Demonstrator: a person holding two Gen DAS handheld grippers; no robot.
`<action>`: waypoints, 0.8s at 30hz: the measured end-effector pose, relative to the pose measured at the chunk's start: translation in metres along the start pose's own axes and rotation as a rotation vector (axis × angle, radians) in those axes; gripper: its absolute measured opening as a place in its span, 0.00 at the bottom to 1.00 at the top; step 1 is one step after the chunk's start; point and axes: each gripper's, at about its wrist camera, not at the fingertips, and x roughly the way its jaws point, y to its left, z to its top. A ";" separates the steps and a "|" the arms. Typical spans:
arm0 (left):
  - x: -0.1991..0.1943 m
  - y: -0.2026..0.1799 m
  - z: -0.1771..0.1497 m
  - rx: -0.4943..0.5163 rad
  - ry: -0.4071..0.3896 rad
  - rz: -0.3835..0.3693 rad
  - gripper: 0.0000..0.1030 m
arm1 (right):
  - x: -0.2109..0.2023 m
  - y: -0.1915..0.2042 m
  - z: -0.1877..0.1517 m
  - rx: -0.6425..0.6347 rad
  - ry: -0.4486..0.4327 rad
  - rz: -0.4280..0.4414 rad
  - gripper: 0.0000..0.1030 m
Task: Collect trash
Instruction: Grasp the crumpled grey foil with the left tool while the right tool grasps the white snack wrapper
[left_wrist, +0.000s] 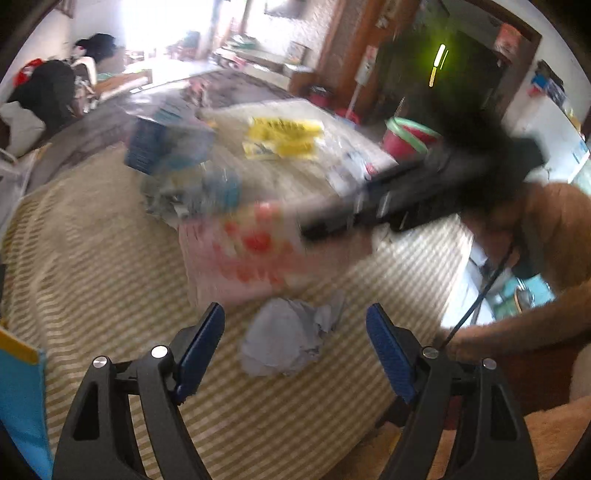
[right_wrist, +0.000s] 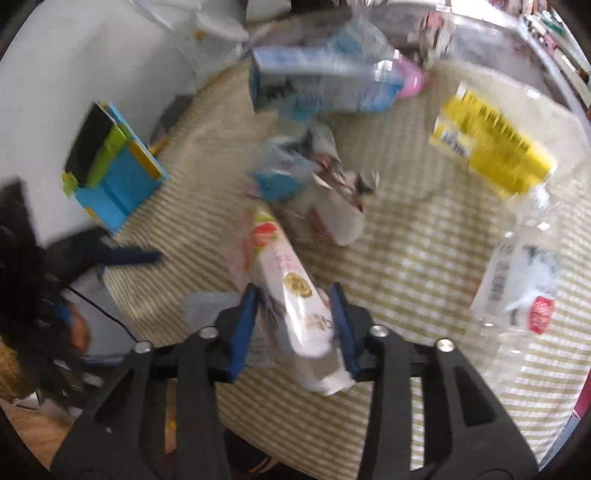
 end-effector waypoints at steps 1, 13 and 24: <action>0.006 0.001 -0.001 0.002 0.017 -0.011 0.73 | -0.010 -0.001 0.001 0.015 -0.028 -0.007 0.30; 0.063 0.004 0.003 -0.037 0.114 -0.071 0.45 | -0.052 -0.031 -0.008 0.199 -0.182 0.009 0.25; 0.034 0.018 0.032 -0.209 -0.038 -0.027 0.34 | -0.087 -0.033 -0.009 0.240 -0.343 0.005 0.25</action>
